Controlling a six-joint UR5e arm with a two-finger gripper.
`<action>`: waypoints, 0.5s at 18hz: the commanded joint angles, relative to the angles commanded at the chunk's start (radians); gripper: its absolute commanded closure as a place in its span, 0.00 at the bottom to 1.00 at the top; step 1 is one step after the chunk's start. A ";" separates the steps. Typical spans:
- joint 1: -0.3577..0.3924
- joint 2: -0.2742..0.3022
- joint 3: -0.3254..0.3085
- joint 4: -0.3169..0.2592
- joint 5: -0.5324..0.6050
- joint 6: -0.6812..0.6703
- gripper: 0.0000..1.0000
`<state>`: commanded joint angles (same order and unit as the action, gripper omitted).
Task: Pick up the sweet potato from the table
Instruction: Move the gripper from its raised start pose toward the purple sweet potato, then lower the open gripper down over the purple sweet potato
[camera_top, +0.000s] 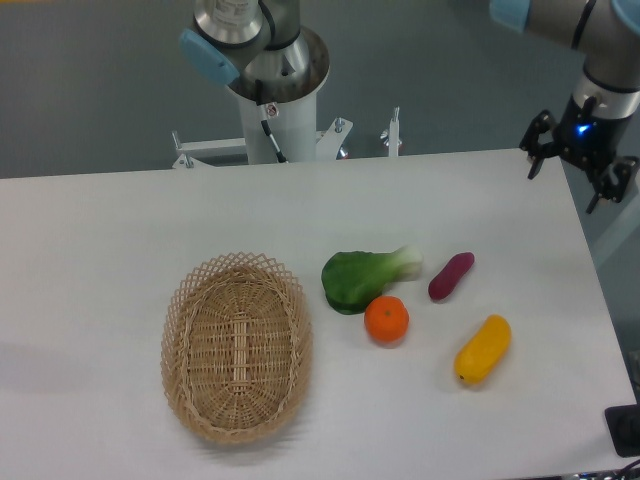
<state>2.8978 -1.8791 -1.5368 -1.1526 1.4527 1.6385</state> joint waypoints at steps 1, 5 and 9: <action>-0.011 -0.002 -0.032 0.052 0.002 -0.015 0.00; -0.020 -0.014 -0.137 0.172 0.002 -0.054 0.00; -0.040 -0.046 -0.183 0.182 0.005 -0.054 0.00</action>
<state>2.8579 -1.9251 -1.7195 -0.9710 1.4573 1.5846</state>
